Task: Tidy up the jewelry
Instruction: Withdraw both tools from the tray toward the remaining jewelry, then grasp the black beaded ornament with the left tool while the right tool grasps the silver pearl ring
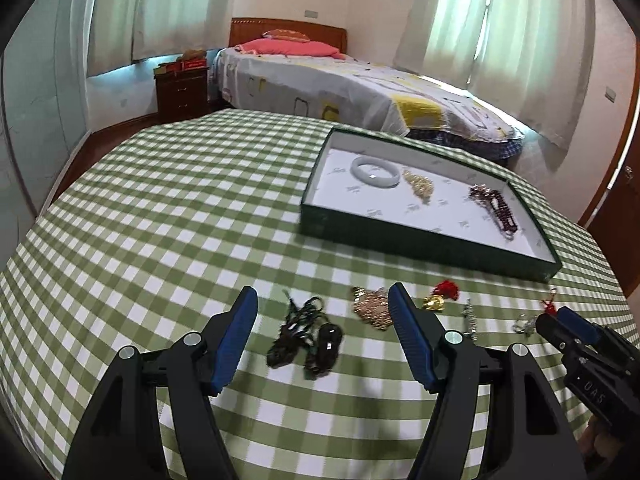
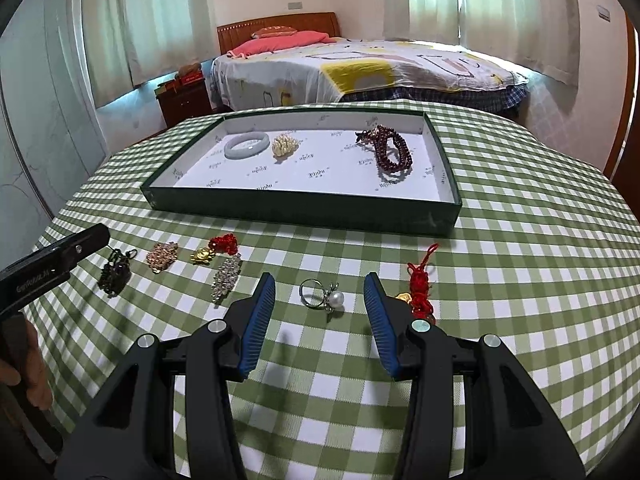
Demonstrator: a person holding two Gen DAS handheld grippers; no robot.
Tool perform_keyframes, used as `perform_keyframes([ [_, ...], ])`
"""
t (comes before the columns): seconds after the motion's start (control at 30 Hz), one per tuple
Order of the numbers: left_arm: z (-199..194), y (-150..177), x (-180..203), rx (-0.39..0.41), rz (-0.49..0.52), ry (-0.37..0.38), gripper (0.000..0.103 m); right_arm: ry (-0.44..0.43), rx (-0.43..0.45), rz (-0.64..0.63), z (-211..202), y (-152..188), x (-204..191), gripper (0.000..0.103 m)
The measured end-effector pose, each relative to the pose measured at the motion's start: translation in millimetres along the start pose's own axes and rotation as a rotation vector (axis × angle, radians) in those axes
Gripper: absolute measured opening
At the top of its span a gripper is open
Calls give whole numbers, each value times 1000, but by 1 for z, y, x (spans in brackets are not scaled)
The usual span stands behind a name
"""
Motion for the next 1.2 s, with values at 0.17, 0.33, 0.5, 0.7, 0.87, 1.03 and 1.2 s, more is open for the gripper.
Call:
perform_keyframes([
  [0.17, 5, 4, -8, -5, -3, -21, 66, 7, -33, 12, 13, 4, 4, 45],
  [0.33, 12, 12, -15, -28, -13, -34, 66, 10, -64, 8, 24, 8, 4, 45],
  [0.5, 16, 17, -19, -45, -18, -38, 66, 20, -78, -16, 28, 10, 3, 45],
  [0.7, 17, 22, -19, -62, -20, -32, 66, 27, -69, -33, 26, 12, 4, 28],
  [0.87, 11, 24, -20, -65, -24, -22, 66, 13, -61, -15, 21, 13, 4, 28],
  [1.03, 2, 29, -22, -70, -28, -18, 66, 3, -51, -8, 14, 14, 3, 28],
  [1.2, 9, 34, -22, -94, -30, -13, 66, -8, -52, -11, 11, 16, -2, 28],
])
Point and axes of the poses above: each gripper's, at about its wrist camera, not at the fingertips, and z roughly the way its jaws point, x to its right, y to its underside, the point moved 8 cm from there along z, roughly the way its jaws point, and after that the axes turned 9 degrees about x, right-handed, at the moved point
